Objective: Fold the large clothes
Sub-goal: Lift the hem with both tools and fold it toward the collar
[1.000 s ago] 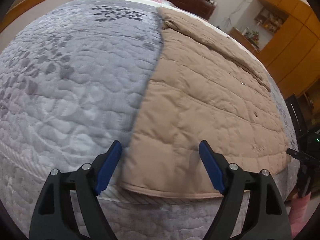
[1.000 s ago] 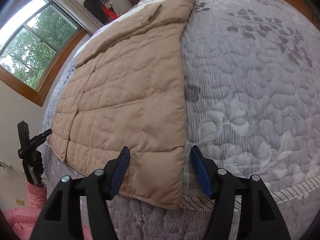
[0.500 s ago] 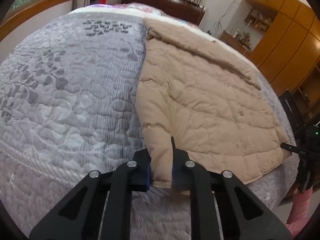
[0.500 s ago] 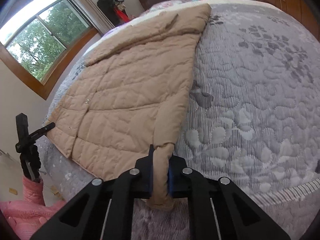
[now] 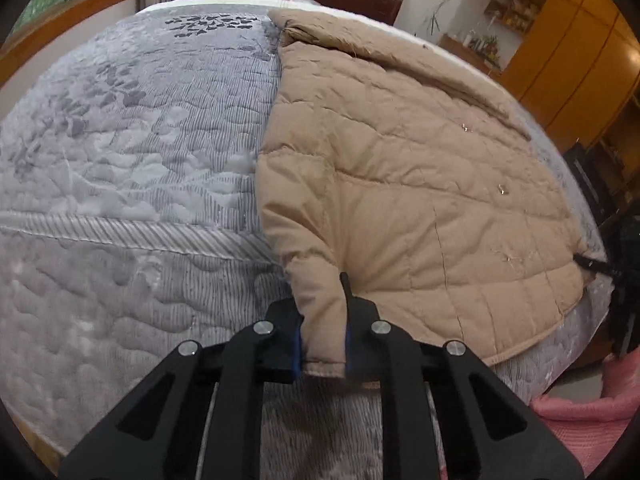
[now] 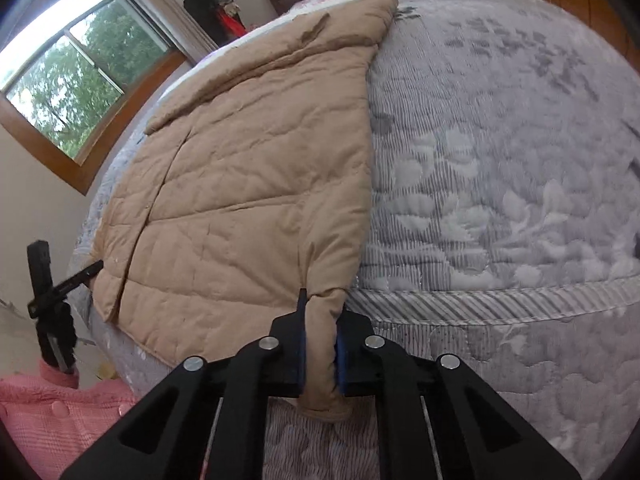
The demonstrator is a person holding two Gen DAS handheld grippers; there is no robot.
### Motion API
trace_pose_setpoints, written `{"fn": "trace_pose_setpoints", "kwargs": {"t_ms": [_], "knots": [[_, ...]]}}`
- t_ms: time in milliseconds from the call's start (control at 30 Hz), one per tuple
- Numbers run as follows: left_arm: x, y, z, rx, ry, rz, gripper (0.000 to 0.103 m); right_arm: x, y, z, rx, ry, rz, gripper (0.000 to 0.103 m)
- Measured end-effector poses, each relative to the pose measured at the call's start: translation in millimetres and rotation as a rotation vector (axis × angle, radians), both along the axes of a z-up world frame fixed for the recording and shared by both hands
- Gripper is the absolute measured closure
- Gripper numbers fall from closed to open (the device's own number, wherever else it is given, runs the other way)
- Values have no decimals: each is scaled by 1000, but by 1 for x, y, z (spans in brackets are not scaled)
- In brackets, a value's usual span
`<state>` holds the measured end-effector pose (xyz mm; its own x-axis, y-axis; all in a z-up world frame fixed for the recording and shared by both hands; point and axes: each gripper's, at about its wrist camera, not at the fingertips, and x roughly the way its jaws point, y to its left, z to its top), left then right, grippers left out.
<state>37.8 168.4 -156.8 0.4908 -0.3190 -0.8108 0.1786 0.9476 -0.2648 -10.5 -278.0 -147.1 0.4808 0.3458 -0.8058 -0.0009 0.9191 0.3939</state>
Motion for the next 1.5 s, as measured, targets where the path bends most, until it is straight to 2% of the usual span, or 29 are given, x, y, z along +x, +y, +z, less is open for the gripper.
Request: {"fn": "trace_pose_setpoints", "kwargs": {"t_ms": [233,333,500,667,833,933,1167,1267,1333,1500], "knots": [[-1,-1,8,8,-10,-3,90,-2,-5,1,26,-13,-10,92],[-4,0,18,-2,-32,-7,90,-8,-10,13,46,-44,-13,92],[-5,2,54,-66,-114,-22,90,-9,-13,45,52,-117,-2,92],[16,-8,91,-73,-196,-44,90,13,-17,87,32,-182,27,92],[64,-18,115,-68,-227,-41,90,60,-20,116,13,-190,57,92],[108,-25,130,-89,-227,-36,90,97,-25,127,22,-167,65,92],[198,-45,151,-46,-257,0,90,178,-41,146,53,-120,39,92],[238,-50,150,-39,-247,27,90,212,-50,151,75,-109,19,92],[267,-51,142,-51,-211,55,90,234,-55,149,82,-96,4,92],[327,-50,118,-56,-138,97,90,289,-67,129,110,-30,-29,92]]}}
